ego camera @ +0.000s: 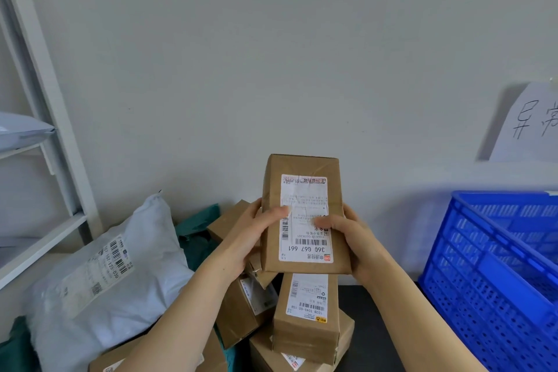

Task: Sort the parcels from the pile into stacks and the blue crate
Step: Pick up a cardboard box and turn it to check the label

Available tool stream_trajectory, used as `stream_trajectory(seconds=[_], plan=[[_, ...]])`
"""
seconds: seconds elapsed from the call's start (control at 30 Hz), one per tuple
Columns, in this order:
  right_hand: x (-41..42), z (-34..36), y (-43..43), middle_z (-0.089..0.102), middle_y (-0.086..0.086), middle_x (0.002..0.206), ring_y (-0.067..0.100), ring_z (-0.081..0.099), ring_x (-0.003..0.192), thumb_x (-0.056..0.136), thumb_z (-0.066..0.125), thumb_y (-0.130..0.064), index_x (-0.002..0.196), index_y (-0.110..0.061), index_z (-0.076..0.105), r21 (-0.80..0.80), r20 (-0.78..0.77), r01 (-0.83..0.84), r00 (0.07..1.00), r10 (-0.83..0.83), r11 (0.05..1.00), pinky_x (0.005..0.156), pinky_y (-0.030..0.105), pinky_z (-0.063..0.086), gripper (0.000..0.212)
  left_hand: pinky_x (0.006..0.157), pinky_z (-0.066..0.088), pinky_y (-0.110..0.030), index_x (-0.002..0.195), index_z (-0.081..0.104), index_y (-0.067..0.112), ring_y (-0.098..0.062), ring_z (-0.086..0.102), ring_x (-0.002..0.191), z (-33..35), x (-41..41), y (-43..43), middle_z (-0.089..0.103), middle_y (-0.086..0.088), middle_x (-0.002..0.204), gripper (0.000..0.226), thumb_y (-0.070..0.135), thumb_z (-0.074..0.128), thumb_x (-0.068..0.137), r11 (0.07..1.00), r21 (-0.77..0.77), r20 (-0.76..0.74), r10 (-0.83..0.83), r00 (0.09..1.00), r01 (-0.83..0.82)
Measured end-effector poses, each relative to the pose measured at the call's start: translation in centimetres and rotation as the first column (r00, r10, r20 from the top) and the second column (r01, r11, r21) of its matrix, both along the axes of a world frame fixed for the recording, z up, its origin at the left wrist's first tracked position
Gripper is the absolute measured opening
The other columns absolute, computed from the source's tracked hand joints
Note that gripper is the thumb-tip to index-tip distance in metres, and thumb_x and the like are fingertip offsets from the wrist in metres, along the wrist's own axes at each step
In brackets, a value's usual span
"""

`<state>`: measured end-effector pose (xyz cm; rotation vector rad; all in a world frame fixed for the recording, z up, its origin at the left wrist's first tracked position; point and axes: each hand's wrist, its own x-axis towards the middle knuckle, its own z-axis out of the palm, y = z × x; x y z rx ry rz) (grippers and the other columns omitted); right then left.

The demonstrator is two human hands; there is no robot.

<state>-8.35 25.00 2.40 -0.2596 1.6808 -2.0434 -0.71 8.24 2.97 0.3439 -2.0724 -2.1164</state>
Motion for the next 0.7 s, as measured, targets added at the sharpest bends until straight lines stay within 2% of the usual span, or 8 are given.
stream_trajectory(seconds=[0.07,0.17,0.37,0.47,0.53,0.6,0.67,0.7], plan=[[0.3,0.1,0.0,0.075,0.010,0.099,0.030,0.073,0.084,0.074,0.074,-0.002,0.135,-0.027,0.047,0.013,-0.031,0.033,0.999,-0.033,0.999,0.061,0.037,0.058,0.070,0.069,0.048,-0.027,0.125,0.052,0.026,-0.014,0.066,0.094,-0.1,-0.1,0.4,0.070,0.002,0.104,0.044,0.036,0.065,0.085,0.999,0.007,0.014,0.035,0.999,-0.035],[0.9,0.1,-0.1,0.075,0.009,0.096,0.029,0.073,0.083,0.073,0.073,0.000,0.131,-0.026,0.051,0.011,-0.047,0.071,0.996,-0.070,0.997,0.062,0.037,0.058,0.067,0.069,0.050,-0.029,0.116,0.057,0.021,-0.018,0.068,0.091,-0.1,-0.1,0.7,0.071,-0.002,0.100,0.029,0.026,0.063,0.088,0.996,0.047,0.002,0.077,0.997,-0.077],[2.1,-0.1,0.3,0.075,0.008,0.095,0.028,0.074,0.079,0.076,0.070,0.002,0.127,-0.024,0.055,0.007,-0.051,0.087,0.995,-0.086,0.996,0.059,0.035,0.057,0.060,0.079,0.057,-0.039,0.114,0.061,0.017,-0.024,0.071,0.087,-0.6,0.1,1.0,0.074,-0.005,0.095,0.031,0.019,0.067,0.083,0.990,0.041,-0.034,0.135,0.990,-0.134],[2.3,0.0,0.9,0.075,0.006,0.095,0.027,0.074,0.080,0.075,0.073,0.001,0.129,-0.028,0.052,0.058,-0.077,0.097,0.993,-0.093,0.994,0.060,0.036,0.058,0.065,0.070,0.055,-0.031,0.117,0.060,0.022,-0.018,0.071,0.088,-0.9,0.4,1.3,0.074,-0.001,0.100,0.032,0.021,0.066,0.085,0.996,0.069,-0.044,0.059,0.997,-0.056],[2.6,0.4,1.5,0.074,0.005,0.097,0.025,0.074,0.079,0.073,0.076,0.000,0.131,-0.031,0.049,0.109,-0.125,0.114,0.987,-0.100,0.987,0.062,0.036,0.059,0.071,0.071,0.052,-0.027,0.123,0.055,0.024,-0.016,0.068,0.094,-1.0,0.5,1.3,0.072,0.001,0.105,0.040,0.018,0.067,0.085,0.997,0.078,-0.044,-0.004,0.999,0.008],[2.9,0.6,2.1,0.070,0.002,0.100,0.021,0.073,0.080,0.071,0.079,-0.003,0.133,-0.033,0.045,0.227,-0.243,0.150,0.966,-0.094,0.962,0.065,0.034,0.059,0.077,0.089,0.051,-0.034,0.133,0.046,0.025,-0.016,0.062,0.110,-1.0,0.5,1.4,0.067,0.006,0.116,0.058,0.015,0.071,0.082,0.998,0.058,-0.072,0.020,0.997,-0.016],[3.2,0.7,2.4,0.064,-0.005,0.104,0.016,0.069,0.086,0.066,0.083,-0.010,0.136,-0.036,0.041,0.384,-0.393,0.221,0.918,-0.058,0.897,0.071,0.032,0.058,0.085,0.106,0.036,-0.040,0.147,0.025,0.031,-0.011,0.041,0.130,-0.7,0.8,1.7,0.045,0.012,0.138,0.087,0.014,0.076,0.079,0.990,-0.057,-0.125,0.120,0.985,-0.128],[3.4,0.7,2.5,0.061,-0.006,0.106,0.016,0.067,0.091,0.061,0.084,-0.018,0.137,-0.038,0.039,0.463,-0.464,0.273,0.885,-0.032,0.843,0.076,0.033,0.058,0.090,0.110,0.028,-0.040,0.151,0.011,0.035,-0.011,0.029,0.138,-0.4,0.9,1.8,0.030,0.009,0.151,0.101,0.014,0.078,0.078,0.976,-0.128,-0.176,0.152,0.972,-0.176]])
